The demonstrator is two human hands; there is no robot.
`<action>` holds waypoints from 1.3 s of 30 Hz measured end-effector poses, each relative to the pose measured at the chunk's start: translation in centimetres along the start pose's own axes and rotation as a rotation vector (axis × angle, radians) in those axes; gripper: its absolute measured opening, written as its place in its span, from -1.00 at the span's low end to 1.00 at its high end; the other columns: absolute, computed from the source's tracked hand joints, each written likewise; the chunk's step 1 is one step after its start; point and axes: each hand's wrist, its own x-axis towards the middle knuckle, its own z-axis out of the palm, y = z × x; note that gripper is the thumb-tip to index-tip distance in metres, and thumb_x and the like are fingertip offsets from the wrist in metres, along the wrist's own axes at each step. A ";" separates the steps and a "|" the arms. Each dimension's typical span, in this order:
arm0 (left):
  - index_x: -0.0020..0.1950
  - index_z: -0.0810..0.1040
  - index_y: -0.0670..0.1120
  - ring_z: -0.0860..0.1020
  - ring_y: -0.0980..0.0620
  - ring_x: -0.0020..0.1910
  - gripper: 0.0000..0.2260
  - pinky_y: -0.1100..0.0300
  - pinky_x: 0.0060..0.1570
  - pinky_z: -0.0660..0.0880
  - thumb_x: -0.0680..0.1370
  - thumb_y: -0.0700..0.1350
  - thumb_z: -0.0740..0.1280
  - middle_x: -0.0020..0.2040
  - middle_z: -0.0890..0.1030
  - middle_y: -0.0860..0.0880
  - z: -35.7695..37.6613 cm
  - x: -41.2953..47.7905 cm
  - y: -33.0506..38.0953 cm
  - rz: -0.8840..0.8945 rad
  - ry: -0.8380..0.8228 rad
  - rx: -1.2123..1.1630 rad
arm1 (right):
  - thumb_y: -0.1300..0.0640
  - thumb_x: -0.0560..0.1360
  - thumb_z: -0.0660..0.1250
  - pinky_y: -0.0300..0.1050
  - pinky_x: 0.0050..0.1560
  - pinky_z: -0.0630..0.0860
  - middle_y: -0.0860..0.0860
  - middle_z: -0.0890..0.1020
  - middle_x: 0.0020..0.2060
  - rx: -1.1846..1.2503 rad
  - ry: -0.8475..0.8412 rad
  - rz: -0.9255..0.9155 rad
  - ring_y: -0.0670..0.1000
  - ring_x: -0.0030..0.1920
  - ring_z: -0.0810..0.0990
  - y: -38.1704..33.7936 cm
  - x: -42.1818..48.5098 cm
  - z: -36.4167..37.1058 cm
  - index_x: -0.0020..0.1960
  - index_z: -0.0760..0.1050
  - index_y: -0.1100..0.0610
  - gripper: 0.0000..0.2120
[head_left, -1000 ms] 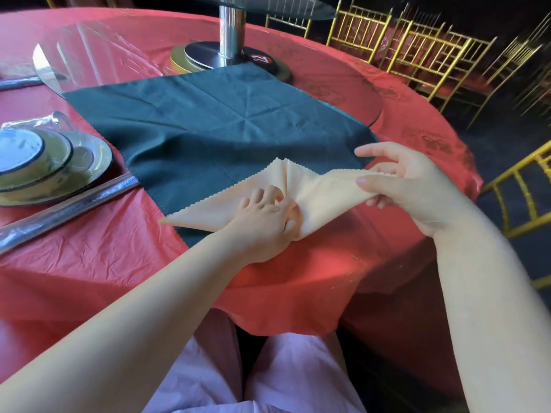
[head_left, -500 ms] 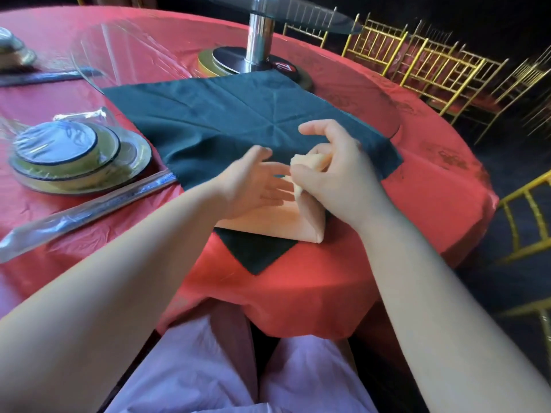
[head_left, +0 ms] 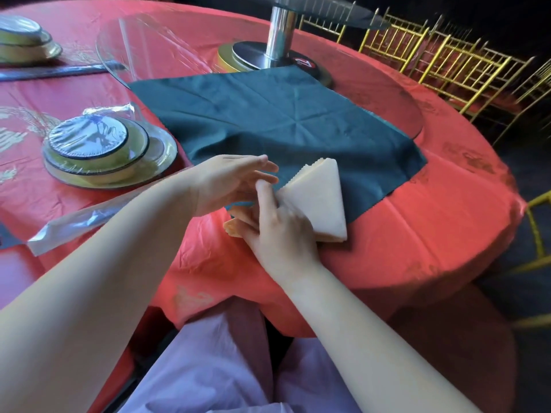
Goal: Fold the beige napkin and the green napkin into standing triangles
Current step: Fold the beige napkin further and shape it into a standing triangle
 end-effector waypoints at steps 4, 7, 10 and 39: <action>0.13 0.54 -0.01 0.55 -0.02 0.13 -0.66 0.14 0.17 0.43 0.38 0.01 0.32 0.12 0.61 -0.04 -0.5 -2.4 -1.4 0.148 0.034 0.073 | -0.16 0.34 0.33 0.00 -0.09 0.52 0.02 0.63 -0.10 0.200 -0.041 0.085 0.10 -0.10 0.60 1.4 -0.3 -1.6 0.16 0.44 0.16 -0.48; 0.24 0.40 0.14 0.51 0.14 0.18 -0.42 0.29 0.08 0.44 0.20 0.02 0.34 0.16 0.55 0.17 -0.8 -4.5 -2.2 0.098 -0.053 0.316 | -0.06 0.30 0.38 0.00 0.03 0.48 0.00 0.57 -0.05 0.119 -0.114 0.084 0.07 -0.03 0.55 2.8 -0.7 -2.5 0.18 0.43 0.12 -0.50; 0.41 0.22 0.10 0.51 0.12 0.07 -0.26 0.43 -0.01 0.37 0.31 -0.05 0.49 0.10 0.52 0.14 -0.1 -5.1 -2.6 0.142 -0.010 0.763 | -0.04 0.32 0.27 -0.07 0.07 0.42 -0.01 0.55 -0.01 0.081 -0.144 0.089 0.06 0.00 0.52 3.9 -1.1 -3.0 0.16 0.45 0.09 -0.55; 0.04 0.56 -0.01 0.49 -0.07 -0.07 -0.71 0.06 0.00 0.31 0.35 -0.03 0.49 -0.27 0.54 0.16 1.2 -5.3 -5.8 0.368 0.751 1.021 | 0.12 0.33 0.36 -0.18 -0.11 0.52 -0.06 0.66 -0.04 0.147 -0.052 0.064 -0.03 -0.06 0.57 4.8 -2.0 -2.1 -0.02 0.66 0.01 -0.76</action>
